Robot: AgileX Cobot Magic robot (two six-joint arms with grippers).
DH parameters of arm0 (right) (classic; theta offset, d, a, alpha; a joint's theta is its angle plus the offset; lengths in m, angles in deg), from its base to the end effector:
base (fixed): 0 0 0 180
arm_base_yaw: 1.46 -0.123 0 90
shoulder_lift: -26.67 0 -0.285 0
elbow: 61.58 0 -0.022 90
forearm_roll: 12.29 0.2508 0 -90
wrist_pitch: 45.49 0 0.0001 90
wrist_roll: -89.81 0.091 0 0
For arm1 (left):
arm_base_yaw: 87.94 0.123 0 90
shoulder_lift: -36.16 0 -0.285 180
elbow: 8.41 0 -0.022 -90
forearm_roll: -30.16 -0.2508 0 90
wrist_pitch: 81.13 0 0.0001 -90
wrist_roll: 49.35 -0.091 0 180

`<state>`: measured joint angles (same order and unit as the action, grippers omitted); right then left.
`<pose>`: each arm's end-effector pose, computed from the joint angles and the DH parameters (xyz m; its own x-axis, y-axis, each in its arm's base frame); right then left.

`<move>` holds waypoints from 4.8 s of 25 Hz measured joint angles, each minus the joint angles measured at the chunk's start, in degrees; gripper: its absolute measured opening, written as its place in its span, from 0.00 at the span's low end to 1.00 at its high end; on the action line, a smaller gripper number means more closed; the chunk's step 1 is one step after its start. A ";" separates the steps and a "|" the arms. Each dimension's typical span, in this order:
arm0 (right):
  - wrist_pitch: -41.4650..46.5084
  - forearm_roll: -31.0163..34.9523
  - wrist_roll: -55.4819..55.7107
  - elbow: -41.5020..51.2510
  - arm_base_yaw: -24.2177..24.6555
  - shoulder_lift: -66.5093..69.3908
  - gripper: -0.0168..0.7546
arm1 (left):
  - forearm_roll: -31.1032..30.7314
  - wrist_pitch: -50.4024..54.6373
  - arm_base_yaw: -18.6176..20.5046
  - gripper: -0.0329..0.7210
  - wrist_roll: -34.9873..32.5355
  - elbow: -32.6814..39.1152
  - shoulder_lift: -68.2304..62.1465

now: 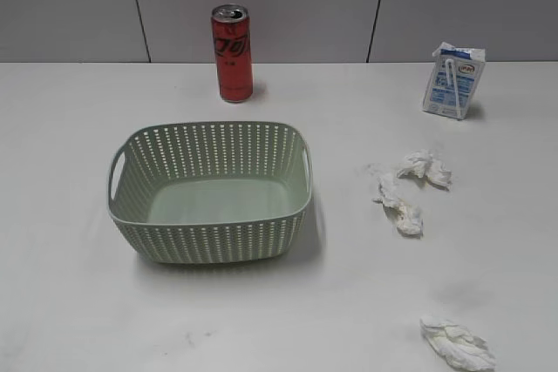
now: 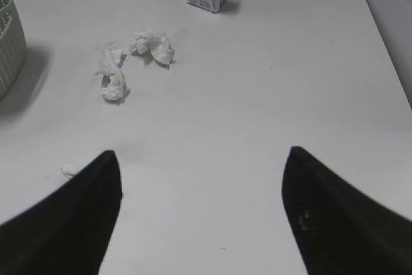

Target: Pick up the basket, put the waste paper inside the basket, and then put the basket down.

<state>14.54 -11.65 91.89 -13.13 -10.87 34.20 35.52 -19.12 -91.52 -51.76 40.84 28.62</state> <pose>-0.0053 0.0000 0.2789 -0.4394 -0.0304 -0.8978 -0.1538 0.9872 0.0419 -0.0057 -0.0072 0.2725 -0.4795 0.0281 -0.8771 0.1335 0.9902 -0.0413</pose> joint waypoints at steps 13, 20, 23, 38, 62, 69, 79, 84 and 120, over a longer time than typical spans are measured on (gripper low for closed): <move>0.00 0.00 0.10 0.00 0.00 0.00 0.78 | 0.00 -0.06 0.00 0.82 0.00 0.00 0.00; 0.00 0.00 0.04 0.00 0.00 0.00 0.78 | 2.06 -3.42 0.00 0.82 0.00 -1.24 -5.33; 0.00 0.00 0.04 0.00 0.00 0.00 0.78 | 4.88 -9.47 0.00 0.82 0.00 -3.12 -13.03; 0.00 0.00 0.10 0.00 0.00 0.00 0.78 | 11.24 -11.32 -7.38 0.82 -3.95 -26.53 -68.76; 0.00 0.00 0.11 0.00 0.00 0.00 0.78 | -1.51 -7.97 -20.48 0.75 16.00 -46.84 -112.77; 0.00 0.00 0.07 0.07 0.00 0.00 0.78 | -1.08 -8.41 -20.48 0.53 16.15 -46.95 -114.23; 0.00 0.00 0.07 0.07 0.00 0.00 0.78 | -0.55 -8.82 -20.48 0.06 16.17 -46.95 -113.21; 0.00 0.00 0.07 0.07 0.00 0.00 0.78 | -1.25 -5.45 -20.48 0.05 16.17 -46.95 -108.36; -1.20 4.97 -0.08 -5.39 0.00 26.38 0.78 | 1.50 -9.21 -20.58 0.05 19.59 -26.98 -85.27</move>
<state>13.34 -6.68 91.82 -18.52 -10.87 60.59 37.02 -28.33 -112.10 -32.17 13.86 -56.65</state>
